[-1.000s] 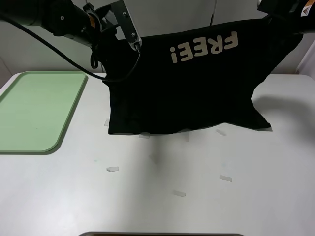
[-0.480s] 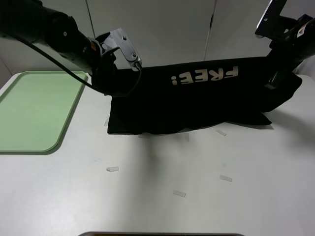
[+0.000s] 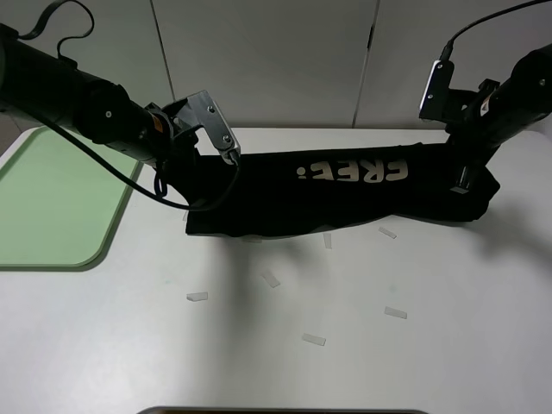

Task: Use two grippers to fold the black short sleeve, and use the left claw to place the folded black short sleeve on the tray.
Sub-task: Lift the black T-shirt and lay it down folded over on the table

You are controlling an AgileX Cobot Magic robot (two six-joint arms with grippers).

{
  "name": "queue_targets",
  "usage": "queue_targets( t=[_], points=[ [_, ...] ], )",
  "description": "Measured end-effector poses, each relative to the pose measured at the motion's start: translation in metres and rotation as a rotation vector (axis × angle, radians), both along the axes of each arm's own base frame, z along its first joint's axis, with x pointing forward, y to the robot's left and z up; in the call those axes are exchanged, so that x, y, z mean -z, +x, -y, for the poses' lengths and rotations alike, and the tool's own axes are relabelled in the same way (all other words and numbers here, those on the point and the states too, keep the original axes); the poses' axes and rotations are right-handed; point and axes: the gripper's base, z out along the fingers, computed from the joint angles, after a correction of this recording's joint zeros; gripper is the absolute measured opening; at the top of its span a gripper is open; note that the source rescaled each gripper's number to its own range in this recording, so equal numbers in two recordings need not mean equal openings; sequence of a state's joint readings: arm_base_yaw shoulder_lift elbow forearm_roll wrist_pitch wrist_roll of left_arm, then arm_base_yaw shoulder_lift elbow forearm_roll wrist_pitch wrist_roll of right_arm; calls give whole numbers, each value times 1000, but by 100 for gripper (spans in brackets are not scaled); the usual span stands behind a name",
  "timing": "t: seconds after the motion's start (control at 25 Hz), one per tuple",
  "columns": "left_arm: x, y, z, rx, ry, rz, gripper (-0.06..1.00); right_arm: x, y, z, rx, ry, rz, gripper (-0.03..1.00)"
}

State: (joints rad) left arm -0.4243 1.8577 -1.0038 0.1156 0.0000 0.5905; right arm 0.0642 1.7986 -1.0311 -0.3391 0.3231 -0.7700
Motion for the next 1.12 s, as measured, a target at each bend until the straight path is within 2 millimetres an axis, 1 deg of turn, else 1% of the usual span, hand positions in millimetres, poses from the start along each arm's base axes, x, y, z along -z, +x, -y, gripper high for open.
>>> queue_targets(
  t=[0.2, 0.28, 0.32, 0.36, 0.4, 0.44, 0.48, 0.52, 0.56, 0.64, 0.76, 0.84, 1.0, 1.12],
  points=[
    [-1, 1, 0, -47, -41, -2, 1, 1, 0, 0, -7, -7, 0, 1],
    [1, 0, -2, -92, -62, -24, 8, 1, 0, 3, -12, -26, -11, 8],
    [2, 0, -4, -122, -74, -41, 16, 1, 0, 4, -12, -30, -12, 18],
    [3, -1, -5, -146, -86, -53, 27, 1, 0, 4, -15, -34, -12, 32],
    [3, 0, -6, -163, -95, -59, 38, 1, 0, 4, -16, -38, -12, 51],
    [3, 0, -6, -179, -106, -63, 54, 1, 0, 5, -12, -37, -10, 68],
    [3, -1, -6, -185, -110, -66, 69, 1, 0, 6, -9, -36, -8, 81],
    [3, -1, -6, -189, -110, -70, 81, 1, 1, 6, -3, -30, -1, 89],
    [3, -1, -6, -189, -109, -72, 87, 0, 1, 6, 2, -25, 6, 93],
    [4, -1, -6, -185, -100, -77, 95, 0, 2, 6, 0, -21, 17, 98],
    [4, -2, -7, -175, -85, -80, 98, -2, 2, 6, 0, -18, 27, 100],
    [1, -2, -7, -173, -86, -76, 99, -8, 1, 6, 0, -17, 45, 100],
    [-18, -6, -9, -173, -98, -49, 100, -35, -4, 6, 1, -13, 121, 100],
    [-36, -10, -11, -172, -116, -13, 100, -62, -11, 7, 4, -10, 191, 100]
  ],
)
